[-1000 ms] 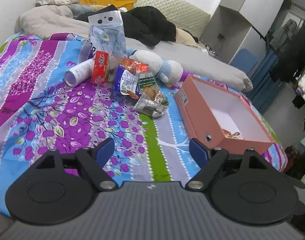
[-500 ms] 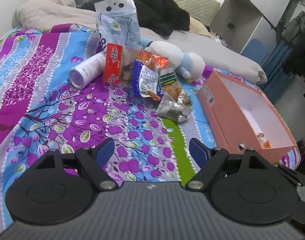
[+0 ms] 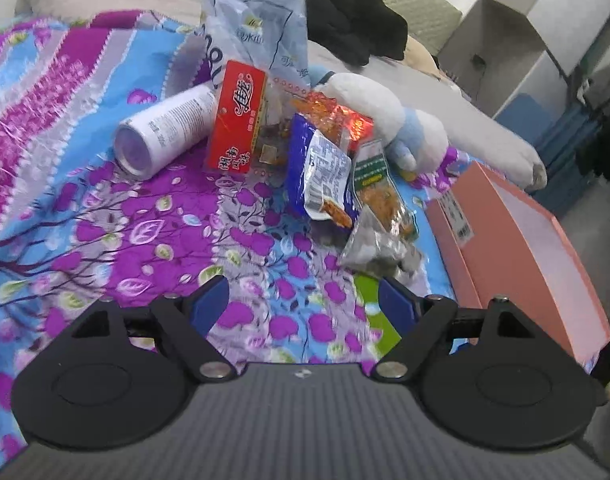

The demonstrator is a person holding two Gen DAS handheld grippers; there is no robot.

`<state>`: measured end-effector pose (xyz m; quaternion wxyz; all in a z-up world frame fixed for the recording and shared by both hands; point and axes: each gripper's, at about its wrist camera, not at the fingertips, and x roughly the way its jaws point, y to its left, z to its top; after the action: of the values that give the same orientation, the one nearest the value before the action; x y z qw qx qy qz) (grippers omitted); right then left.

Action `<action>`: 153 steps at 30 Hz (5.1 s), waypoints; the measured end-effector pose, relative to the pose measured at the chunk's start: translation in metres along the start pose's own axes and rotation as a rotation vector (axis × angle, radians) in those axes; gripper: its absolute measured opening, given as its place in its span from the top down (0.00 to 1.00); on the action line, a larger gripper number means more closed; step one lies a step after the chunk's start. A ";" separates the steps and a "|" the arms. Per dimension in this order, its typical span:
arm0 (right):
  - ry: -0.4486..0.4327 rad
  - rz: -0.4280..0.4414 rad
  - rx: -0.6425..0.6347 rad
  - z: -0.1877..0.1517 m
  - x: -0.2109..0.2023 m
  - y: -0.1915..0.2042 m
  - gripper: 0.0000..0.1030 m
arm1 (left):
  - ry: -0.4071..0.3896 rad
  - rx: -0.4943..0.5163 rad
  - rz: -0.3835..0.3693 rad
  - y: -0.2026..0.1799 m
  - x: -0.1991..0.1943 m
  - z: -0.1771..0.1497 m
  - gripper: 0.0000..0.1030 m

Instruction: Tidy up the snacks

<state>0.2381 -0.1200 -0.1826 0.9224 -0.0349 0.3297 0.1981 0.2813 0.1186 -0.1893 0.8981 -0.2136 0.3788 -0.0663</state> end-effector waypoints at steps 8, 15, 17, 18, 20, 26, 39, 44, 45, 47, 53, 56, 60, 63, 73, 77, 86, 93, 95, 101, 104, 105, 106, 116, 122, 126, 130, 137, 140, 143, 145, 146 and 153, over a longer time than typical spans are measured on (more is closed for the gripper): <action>-0.006 -0.044 -0.013 0.012 0.054 -0.020 0.27 | -0.016 -0.048 -0.042 0.011 0.054 0.019 0.18; -0.017 -0.113 -0.021 0.025 0.089 -0.032 0.27 | -0.025 -0.045 -0.086 0.015 0.088 0.039 0.19; -0.024 -0.135 -0.036 0.028 0.095 -0.033 0.27 | -0.032 -0.039 -0.103 0.014 0.095 0.044 0.19; -0.024 -0.145 -0.046 0.030 0.098 -0.033 0.27 | -0.033 -0.037 -0.111 0.014 0.100 0.046 0.19; -0.005 -0.161 -0.060 0.033 0.106 -0.035 0.26 | -0.027 -0.043 -0.124 0.014 0.108 0.049 0.22; 0.024 -0.142 -0.065 0.032 0.123 -0.044 0.20 | 0.006 -0.073 -0.161 0.015 0.132 0.051 0.49; 0.021 -0.105 -0.045 0.031 0.101 -0.037 0.27 | -0.015 -0.064 -0.149 0.002 0.110 0.043 0.84; 0.019 -0.094 -0.031 0.025 0.078 -0.032 0.27 | -0.032 -0.052 -0.136 -0.007 0.080 0.034 0.90; 0.018 -0.092 -0.030 0.023 0.072 -0.030 0.27 | -0.035 -0.049 -0.130 -0.009 0.074 0.031 0.90; 0.019 -0.089 -0.029 0.020 0.062 -0.028 0.27 | -0.043 -0.054 -0.122 -0.012 0.060 0.024 0.91; 0.028 -0.067 -0.016 0.005 0.033 -0.019 0.27 | -0.057 -0.053 -0.076 -0.015 0.017 0.001 0.91; 0.032 -0.061 -0.007 -0.004 0.019 -0.014 0.28 | -0.060 -0.072 -0.049 -0.015 -0.004 -0.014 0.91; 0.046 -0.047 -0.005 -0.017 0.000 -0.007 0.28 | -0.049 -0.070 0.008 -0.014 -0.029 -0.035 0.91; 0.058 -0.045 -0.009 -0.027 -0.012 -0.002 0.28 | -0.040 -0.088 0.028 -0.013 -0.048 -0.052 0.91; 0.134 -0.012 0.000 -0.056 -0.040 0.010 0.27 | 0.023 -0.161 0.100 -0.012 -0.082 -0.105 0.90; 0.180 0.011 -0.006 -0.067 -0.039 0.010 0.27 | 0.060 -0.155 0.111 -0.011 -0.083 -0.115 0.90; 0.193 0.038 0.003 -0.070 -0.038 0.005 0.26 | 0.136 -0.071 0.182 -0.011 -0.089 -0.125 0.24; 0.129 0.038 -0.141 -0.069 -0.046 0.012 0.22 | 0.203 0.057 0.186 -0.014 -0.090 -0.120 0.10; 0.121 0.056 -0.185 -0.068 -0.045 0.012 0.21 | 0.200 0.112 0.190 -0.020 -0.089 -0.114 0.09; 0.117 0.089 -0.288 -0.064 -0.037 0.013 0.22 | 0.192 0.297 0.163 -0.042 -0.080 -0.103 0.05; 0.108 0.115 -0.322 -0.064 -0.036 0.017 0.22 | 0.227 0.388 0.139 -0.056 -0.070 -0.106 0.05; 0.111 0.125 -0.327 -0.064 -0.035 0.018 0.22 | 0.221 0.428 0.128 -0.060 -0.069 -0.108 0.05; 0.116 0.134 -0.327 -0.065 -0.035 0.019 0.23 | 0.216 0.468 0.129 -0.064 -0.068 -0.111 0.04; 0.177 0.186 -0.168 -0.071 -0.027 0.005 0.39 | 0.268 0.633 0.088 -0.076 -0.051 -0.111 0.04; 0.170 0.146 -0.052 -0.073 -0.033 -0.010 0.40 | 0.294 0.745 0.100 -0.078 -0.029 -0.099 0.00; 0.176 0.152 -0.032 -0.074 -0.036 -0.016 0.40 | 0.349 0.817 0.078 -0.081 -0.011 -0.098 0.00; 0.180 0.145 -0.011 -0.076 -0.036 -0.018 0.40 | 0.362 0.912 0.081 -0.083 0.002 -0.101 0.00; 0.180 0.150 0.018 -0.078 -0.036 -0.022 0.40 | 0.400 0.928 0.076 -0.076 0.019 -0.097 0.00; 0.182 0.156 0.031 -0.077 -0.035 -0.024 0.40 | 0.419 0.891 0.047 -0.070 0.024 -0.093 0.00; 0.180 0.155 0.036 -0.077 -0.035 -0.024 0.40 | 0.445 0.790 0.015 -0.058 0.029 -0.087 0.00; 0.180 0.154 0.037 -0.078 -0.035 -0.024 0.41 | 0.438 0.779 0.009 -0.056 0.029 -0.087 0.00; 0.179 0.153 0.038 -0.078 -0.035 -0.024 0.41 | 0.436 0.781 0.011 -0.057 0.028 -0.088 0.00; 0.189 0.135 0.083 -0.070 -0.034 -0.029 0.40 | 0.470 0.758 0.000 -0.057 0.026 -0.081 0.11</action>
<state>0.1838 -0.1714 -0.2180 0.8724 0.0071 0.4247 0.2418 0.2450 0.0328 -0.2320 0.8024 0.1517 0.5215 -0.2472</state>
